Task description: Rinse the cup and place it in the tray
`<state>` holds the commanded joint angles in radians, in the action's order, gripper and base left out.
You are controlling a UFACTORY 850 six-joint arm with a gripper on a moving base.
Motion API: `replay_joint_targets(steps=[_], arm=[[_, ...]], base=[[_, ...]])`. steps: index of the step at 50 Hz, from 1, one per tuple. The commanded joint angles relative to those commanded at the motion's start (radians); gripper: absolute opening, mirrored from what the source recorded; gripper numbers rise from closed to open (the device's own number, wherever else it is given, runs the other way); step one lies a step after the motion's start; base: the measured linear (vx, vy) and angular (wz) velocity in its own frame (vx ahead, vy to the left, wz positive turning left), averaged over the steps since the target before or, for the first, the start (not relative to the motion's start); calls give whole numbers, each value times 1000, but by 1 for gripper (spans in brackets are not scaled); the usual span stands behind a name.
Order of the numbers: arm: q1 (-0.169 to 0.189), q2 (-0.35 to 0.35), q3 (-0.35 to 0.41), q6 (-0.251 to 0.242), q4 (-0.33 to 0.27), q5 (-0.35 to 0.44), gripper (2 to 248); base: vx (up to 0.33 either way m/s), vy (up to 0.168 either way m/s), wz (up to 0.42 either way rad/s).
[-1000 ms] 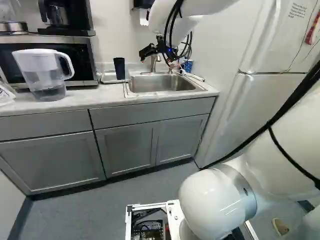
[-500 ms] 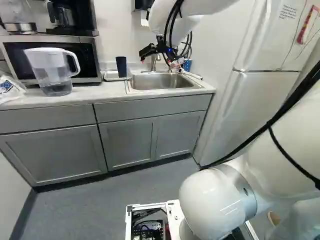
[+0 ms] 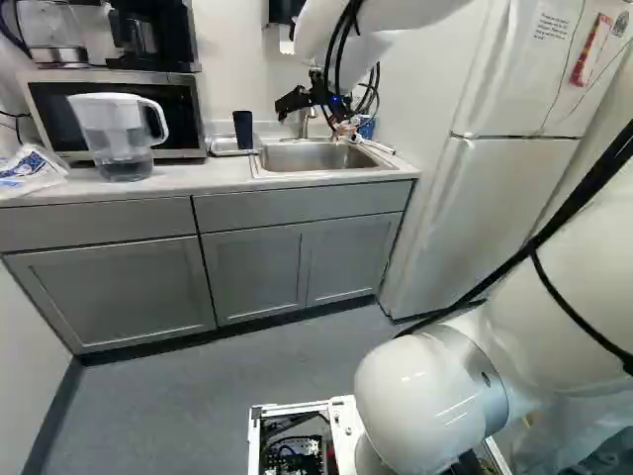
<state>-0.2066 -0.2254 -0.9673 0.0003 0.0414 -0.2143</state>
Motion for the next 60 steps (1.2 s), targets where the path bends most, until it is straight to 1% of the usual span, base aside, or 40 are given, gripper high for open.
replay_joint_targets(steps=[13, 35, 48, 60], arm=[[0, 0, 0, 0, 0, 0, 247], [1, 0, 6, 0, 0, 8, 247], [7, -2, 28, 0, -1, 34, 247], [15, -4, 62, 0, -3, 77, 247]], base=[[-103, -1, 10], [0, 0, -1], [0, 0, 0], [0, 0, 0]])
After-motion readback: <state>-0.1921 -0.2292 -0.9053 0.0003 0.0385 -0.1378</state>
